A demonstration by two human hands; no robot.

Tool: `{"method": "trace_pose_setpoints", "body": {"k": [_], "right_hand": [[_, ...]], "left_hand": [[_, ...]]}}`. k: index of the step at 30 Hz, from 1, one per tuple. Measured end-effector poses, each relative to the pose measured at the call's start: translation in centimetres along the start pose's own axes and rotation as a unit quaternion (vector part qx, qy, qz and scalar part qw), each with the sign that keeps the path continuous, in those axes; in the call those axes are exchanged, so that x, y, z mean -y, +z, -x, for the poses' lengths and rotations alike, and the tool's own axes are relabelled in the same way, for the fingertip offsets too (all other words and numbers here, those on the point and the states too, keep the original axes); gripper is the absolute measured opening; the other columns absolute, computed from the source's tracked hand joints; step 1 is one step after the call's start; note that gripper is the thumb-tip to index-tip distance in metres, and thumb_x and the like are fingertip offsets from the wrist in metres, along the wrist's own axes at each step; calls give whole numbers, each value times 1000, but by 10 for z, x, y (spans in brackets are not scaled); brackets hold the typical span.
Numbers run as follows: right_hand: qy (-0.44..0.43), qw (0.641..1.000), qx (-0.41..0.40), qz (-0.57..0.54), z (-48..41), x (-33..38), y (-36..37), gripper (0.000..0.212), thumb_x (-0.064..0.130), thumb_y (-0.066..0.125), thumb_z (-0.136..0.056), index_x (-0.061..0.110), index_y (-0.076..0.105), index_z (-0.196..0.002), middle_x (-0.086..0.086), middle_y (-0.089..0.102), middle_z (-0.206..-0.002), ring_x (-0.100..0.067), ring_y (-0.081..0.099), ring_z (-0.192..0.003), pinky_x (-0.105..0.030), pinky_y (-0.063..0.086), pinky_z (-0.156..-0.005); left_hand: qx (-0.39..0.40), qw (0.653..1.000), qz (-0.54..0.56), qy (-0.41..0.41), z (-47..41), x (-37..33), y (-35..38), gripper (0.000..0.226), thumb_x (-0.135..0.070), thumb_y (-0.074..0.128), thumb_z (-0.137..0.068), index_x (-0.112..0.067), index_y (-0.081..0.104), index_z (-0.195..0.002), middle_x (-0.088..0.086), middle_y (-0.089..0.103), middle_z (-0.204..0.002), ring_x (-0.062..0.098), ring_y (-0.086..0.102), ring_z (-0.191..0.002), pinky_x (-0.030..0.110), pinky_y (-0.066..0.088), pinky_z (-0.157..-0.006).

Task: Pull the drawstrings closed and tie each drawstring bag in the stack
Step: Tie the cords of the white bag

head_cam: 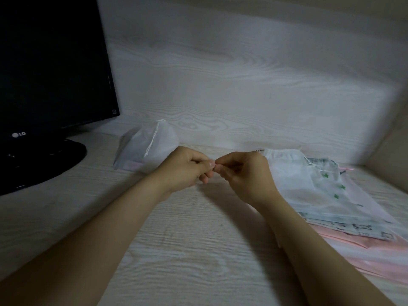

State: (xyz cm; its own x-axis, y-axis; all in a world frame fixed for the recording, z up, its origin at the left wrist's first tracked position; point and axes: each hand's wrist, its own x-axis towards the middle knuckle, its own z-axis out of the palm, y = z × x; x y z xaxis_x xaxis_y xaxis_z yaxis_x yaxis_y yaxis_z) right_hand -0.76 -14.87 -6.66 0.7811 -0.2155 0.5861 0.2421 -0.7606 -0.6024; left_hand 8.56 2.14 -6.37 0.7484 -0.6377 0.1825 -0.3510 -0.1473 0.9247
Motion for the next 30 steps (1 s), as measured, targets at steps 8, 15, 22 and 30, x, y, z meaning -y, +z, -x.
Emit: {"method": "trace_pose_setpoints", "body": {"k": [8,15,22,30], "right_hand": [[3,998,-14,54,1,1,2,8,26,81,-90,20,79,-85,15,73,-71,2,69,-68,-9,49,-62],[25,999,-9,36,1,4,2,8,20,77,-84,20,73,-77,9,70,-63,-3,65,-59,-14,48,-55],[-22,999,-9,47,3,4,2,13,11,74,-82,17,77,-94,10,74,-76,-4,70,-70,-15,53,-64],[-102,989,-37,97,0,3,4,17,29,90,-78,24,80,-91,9,71,-83,-9,67,-71,-34,56,-67]], "left_hand": [[-20,999,-23,24,0,-1,0,17,-20,67,-103,-12,81,-96,3,80,-85,10,73,-72,18,50,-58],[-13,999,-39,32,0,-1,1,14,-19,70,-101,-17,83,-95,1,79,-82,9,73,-71,15,49,-59],[-18,1000,0,22,0,1,1,14,-16,69,-103,-12,82,-101,3,76,-81,6,67,-67,19,49,-58],[-10,999,44,0,1,-2,0,15,-13,67,-103,-8,81,-108,-1,73,-72,-1,64,-60,12,46,-53]]}}
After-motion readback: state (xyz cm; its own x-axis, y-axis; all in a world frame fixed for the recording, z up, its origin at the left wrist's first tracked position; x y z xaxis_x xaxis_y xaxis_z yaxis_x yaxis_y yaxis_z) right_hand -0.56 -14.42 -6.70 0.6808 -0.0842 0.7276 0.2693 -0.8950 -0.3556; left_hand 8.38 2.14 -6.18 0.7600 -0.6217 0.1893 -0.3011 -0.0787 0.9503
